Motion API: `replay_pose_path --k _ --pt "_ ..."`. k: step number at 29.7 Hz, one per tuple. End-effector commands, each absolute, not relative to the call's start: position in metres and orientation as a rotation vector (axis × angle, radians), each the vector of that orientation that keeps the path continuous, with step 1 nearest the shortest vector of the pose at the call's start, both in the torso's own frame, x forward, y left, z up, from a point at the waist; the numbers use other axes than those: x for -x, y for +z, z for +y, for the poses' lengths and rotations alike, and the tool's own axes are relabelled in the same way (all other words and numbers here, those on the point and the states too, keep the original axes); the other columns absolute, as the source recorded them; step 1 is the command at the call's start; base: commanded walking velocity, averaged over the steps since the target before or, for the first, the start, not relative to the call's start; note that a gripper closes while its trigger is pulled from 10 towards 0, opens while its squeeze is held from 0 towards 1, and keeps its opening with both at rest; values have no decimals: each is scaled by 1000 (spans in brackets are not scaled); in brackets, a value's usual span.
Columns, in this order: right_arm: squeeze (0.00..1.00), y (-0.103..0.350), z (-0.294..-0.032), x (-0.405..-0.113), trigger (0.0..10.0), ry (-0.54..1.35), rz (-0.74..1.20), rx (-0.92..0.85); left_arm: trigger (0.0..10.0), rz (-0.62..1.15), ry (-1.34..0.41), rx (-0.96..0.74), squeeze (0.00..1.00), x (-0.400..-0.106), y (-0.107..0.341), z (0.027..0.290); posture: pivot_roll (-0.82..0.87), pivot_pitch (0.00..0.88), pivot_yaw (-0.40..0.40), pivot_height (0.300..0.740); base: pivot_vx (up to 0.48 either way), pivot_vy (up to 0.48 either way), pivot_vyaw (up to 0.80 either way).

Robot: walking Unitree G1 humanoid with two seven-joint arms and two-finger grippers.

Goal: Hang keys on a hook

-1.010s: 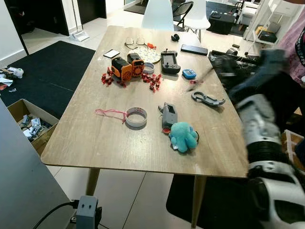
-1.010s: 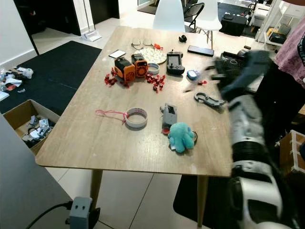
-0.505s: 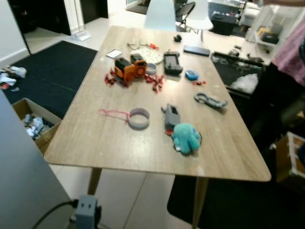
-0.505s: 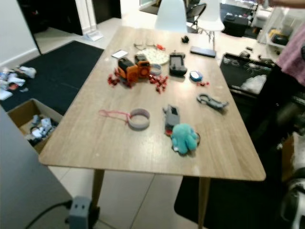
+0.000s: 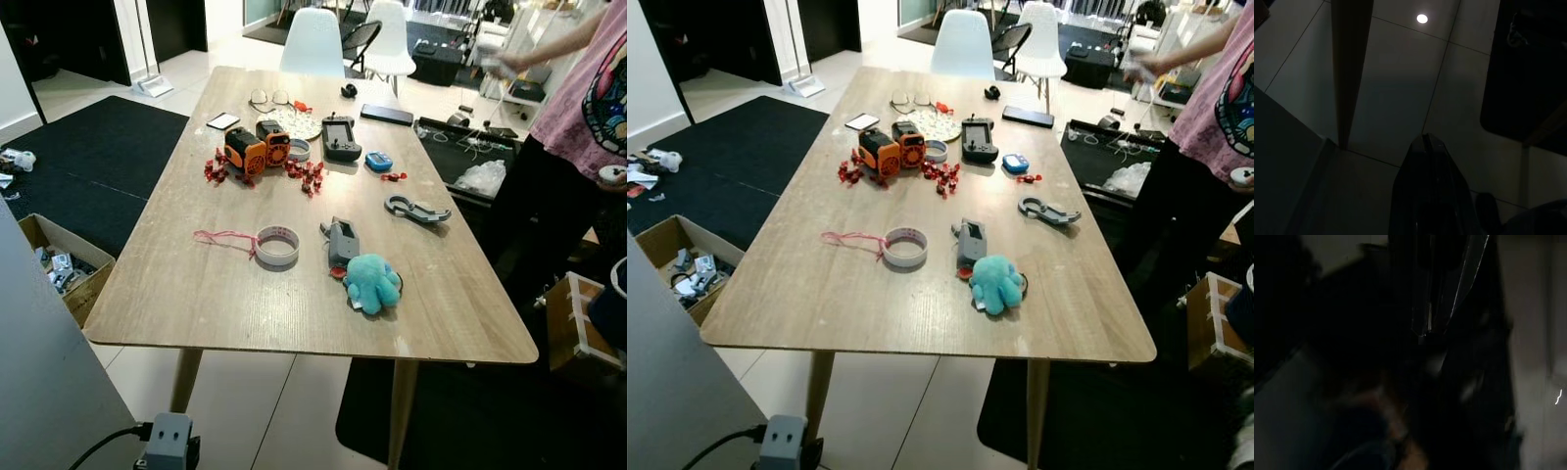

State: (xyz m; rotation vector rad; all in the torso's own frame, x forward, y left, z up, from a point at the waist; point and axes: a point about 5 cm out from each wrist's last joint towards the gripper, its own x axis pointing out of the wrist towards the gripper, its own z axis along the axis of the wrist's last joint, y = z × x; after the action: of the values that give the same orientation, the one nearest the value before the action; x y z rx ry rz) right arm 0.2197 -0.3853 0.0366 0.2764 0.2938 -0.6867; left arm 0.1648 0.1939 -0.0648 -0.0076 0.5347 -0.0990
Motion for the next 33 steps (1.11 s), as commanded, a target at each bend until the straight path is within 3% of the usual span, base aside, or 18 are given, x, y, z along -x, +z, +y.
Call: replay_pose_path --k 1,8,13,22,29,30,31,33 --pt "0 18 -368 -217 0 -609 393 -266 10000 551 -94 4 0 -160 -67 195 100 47 -94 740 0 0 0" --pt "0 -31 -298 -213 0 -320 621 -205 10000 566 -93 6 0 -157 -70 191 97 43 -101 740 0 0 0" --pt "0 -49 -270 -203 0 -214 710 -180 10000 569 -86 8 0 -155 -71 191 97 44 -106 740 0 0 0" --pt "0 -70 -241 -181 0 -114 823 -149 10000 583 -83 10 0 -151 -73 190 89 51 -104 740 0 0 0" --pt "0 -74 -234 -179 0 -116 837 -166 10000 592 -86 12 0 -152 -74 187 78 46 -97 740 0 0 0" --pt "0 -73 -232 -182 2235 -111 830 -157 10000 596 -86 11 0 -152 -74 187 67 40 -96 740 0 0 0" --pt "0 -72 -231 -185 10000 -105 826 -144 10000 599 -86 10 0 -153 -74 186 67 40 -96 740 0 0 0" --pt "0 -69 -229 -190 10000 -91 816 -128 10000 604 -83 9 0 -153 -75 185 60 37 -98 740 0 0 0"
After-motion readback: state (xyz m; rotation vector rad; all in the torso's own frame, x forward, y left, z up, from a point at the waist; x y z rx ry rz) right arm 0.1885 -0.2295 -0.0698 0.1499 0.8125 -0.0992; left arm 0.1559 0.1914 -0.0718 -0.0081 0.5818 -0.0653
